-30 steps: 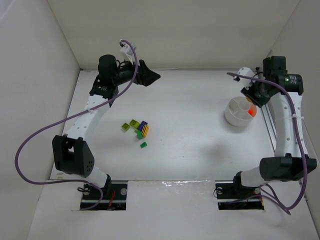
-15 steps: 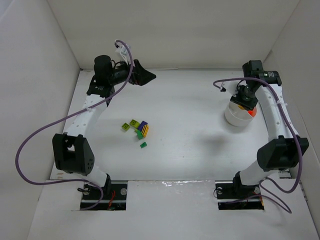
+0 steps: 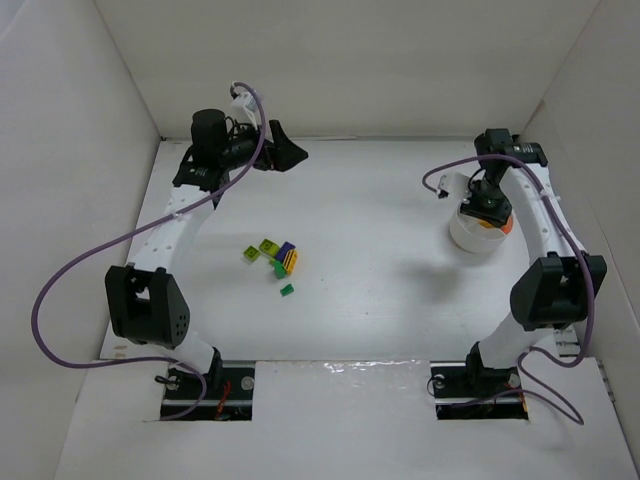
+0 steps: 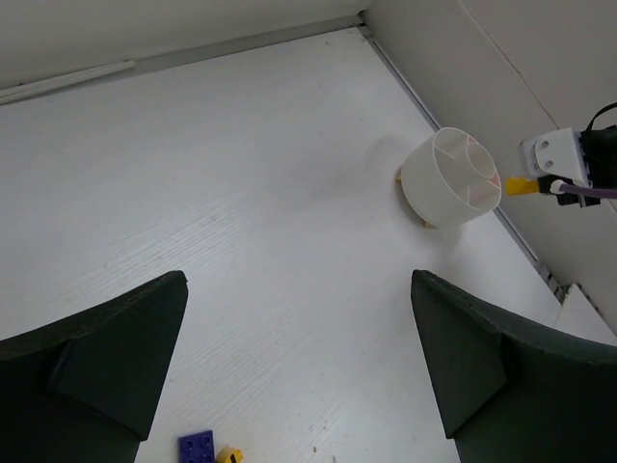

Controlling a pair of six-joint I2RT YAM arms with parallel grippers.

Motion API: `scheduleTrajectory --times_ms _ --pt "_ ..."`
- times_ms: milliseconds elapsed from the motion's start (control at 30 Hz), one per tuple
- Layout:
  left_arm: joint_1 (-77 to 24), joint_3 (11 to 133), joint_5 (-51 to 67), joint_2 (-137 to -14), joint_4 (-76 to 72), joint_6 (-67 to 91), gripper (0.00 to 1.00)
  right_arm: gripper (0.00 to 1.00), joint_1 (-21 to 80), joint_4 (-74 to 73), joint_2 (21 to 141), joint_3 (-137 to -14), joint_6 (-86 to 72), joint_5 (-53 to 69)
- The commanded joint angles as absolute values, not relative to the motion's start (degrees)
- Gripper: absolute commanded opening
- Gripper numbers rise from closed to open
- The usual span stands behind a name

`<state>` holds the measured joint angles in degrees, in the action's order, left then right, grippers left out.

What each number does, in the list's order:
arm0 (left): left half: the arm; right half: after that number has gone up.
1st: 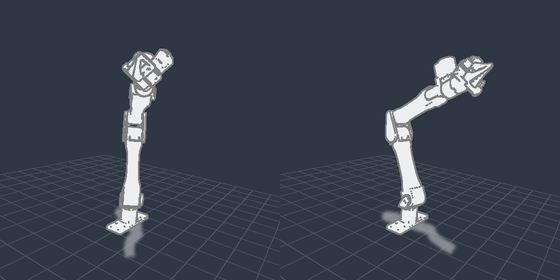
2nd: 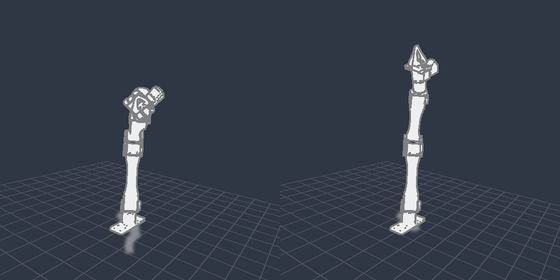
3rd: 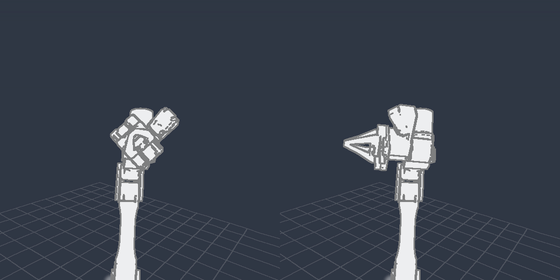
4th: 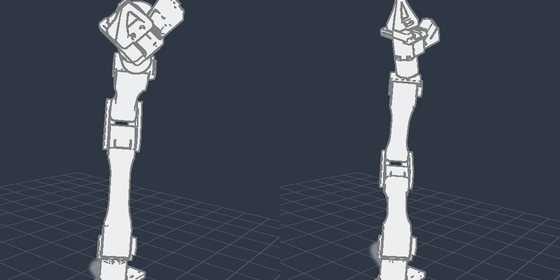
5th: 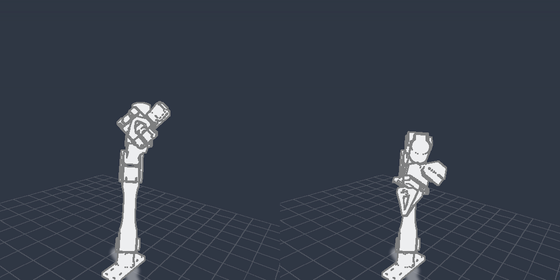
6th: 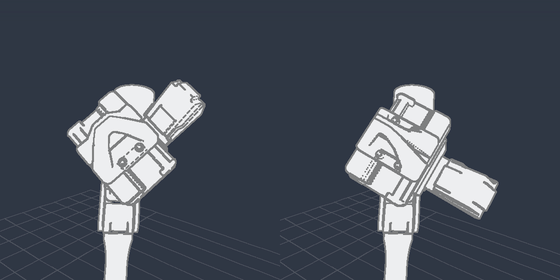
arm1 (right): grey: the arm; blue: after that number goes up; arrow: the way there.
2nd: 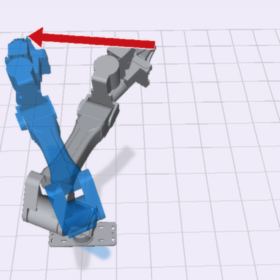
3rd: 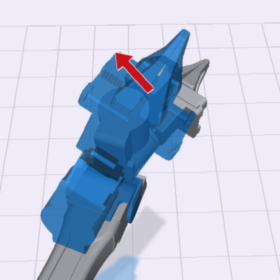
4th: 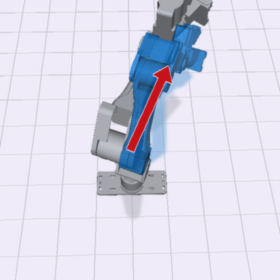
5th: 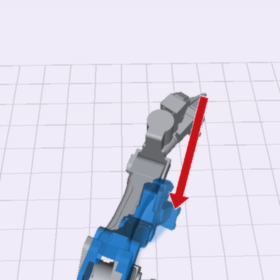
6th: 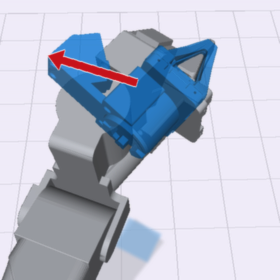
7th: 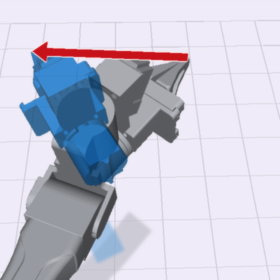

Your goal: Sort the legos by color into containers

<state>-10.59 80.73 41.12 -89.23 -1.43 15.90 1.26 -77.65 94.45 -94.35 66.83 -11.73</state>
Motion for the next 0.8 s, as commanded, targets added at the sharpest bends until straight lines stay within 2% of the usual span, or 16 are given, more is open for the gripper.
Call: scheduleTrajectory --times_ms 0,567,733,767 --pt "-10.4 83.7 39.6 -88.8 -1.2 14.6 1.00 0.09 1.4 -79.0 95.8 -93.5 68.2 -14.2" --pt "-10.4 83.7 39.1 -89.3 -2.3 15.6 1.00 0.11 3.5 -73.9 101.3 -93.3 62.8 -18.6" --pt "-10.4 83.7 39.1 -89.3 -2.3 15.6 1.00 0.20 3.5 -71.9 101.9 -92.8 61.8 -20.0" --pt "-10.4 83.7 39.1 -89.3 -2.3 15.6 1.00 0.25 3.5 -71.9 101.9 -92.8 61.8 -20.0"
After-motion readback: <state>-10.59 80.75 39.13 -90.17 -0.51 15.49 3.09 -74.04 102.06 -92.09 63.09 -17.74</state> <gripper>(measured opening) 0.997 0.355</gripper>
